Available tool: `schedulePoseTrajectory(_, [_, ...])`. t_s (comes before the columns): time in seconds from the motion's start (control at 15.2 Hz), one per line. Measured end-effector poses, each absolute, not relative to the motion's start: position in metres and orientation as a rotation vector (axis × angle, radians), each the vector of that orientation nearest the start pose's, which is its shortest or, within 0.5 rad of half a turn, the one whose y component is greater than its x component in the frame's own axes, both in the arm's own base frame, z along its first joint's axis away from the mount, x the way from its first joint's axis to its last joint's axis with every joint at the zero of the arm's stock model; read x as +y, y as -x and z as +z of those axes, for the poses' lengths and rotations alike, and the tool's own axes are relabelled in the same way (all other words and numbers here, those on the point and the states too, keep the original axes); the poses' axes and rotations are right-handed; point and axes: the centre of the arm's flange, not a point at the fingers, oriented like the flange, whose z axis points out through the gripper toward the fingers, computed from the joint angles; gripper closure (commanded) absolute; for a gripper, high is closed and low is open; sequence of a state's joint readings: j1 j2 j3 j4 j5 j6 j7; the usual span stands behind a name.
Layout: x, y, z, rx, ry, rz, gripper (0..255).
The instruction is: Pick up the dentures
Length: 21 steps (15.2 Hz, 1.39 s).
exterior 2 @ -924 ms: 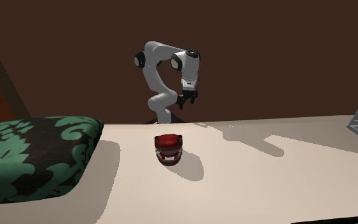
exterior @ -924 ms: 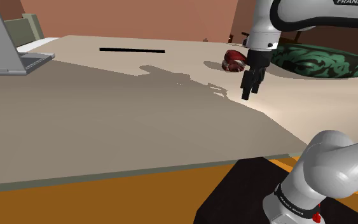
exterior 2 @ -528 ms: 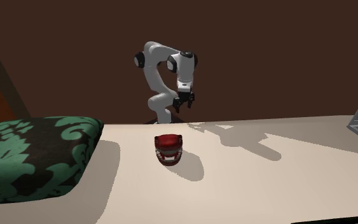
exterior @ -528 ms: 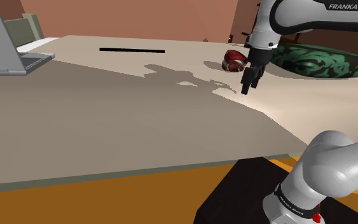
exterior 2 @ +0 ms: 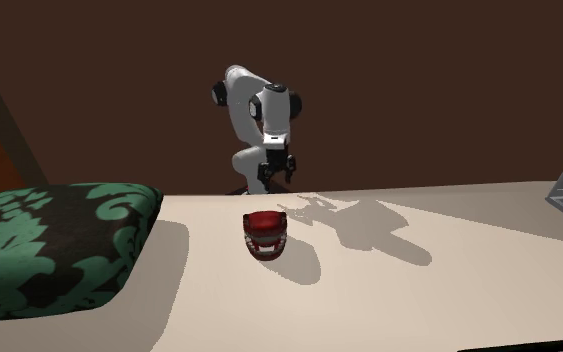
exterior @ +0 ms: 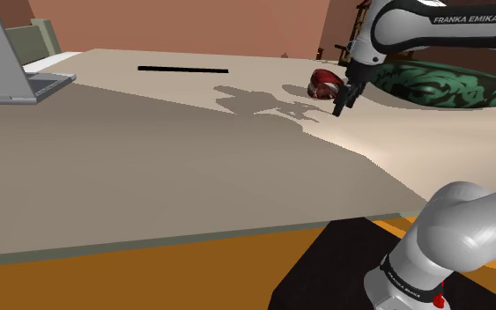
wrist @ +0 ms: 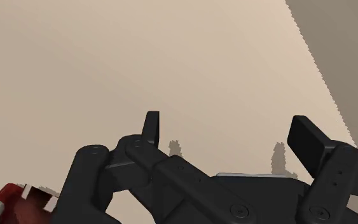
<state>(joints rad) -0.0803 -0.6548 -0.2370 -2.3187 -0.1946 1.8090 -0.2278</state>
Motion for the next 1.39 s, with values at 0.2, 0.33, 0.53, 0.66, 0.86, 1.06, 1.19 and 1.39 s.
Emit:
schedulePoseTrajectory(0.2, [-0.179, -0.349, 0.586, 0.041, 3.238, -0.288, 0])
schedulePoseTrajectory(0.33, [-0.197, -0.355, 0.590, 0.050, 3.251, -0.358, 0])
schedulePoseTrajectory(0.53, [-0.228, -0.361, 0.598, 0.064, 3.267, -0.461, 0])
schedulePoseTrajectory(0.66, [-0.252, -0.367, 0.601, 0.073, 3.276, -0.530, 0])
schedulePoseTrajectory(0.86, [-0.279, -0.371, 0.613, 0.086, 3.286, -0.637, 0])
schedulePoseTrajectory(1.06, [-0.309, -0.374, 0.623, 0.100, 3.292, -0.744, 0])
schedulePoseTrajectory(1.19, [-0.316, -0.377, 0.620, 0.104, 3.294, -0.773, 0])
schedulePoseTrajectory(1.39, [-0.317, -0.376, 0.605, 0.104, 3.295, -0.782, 0])
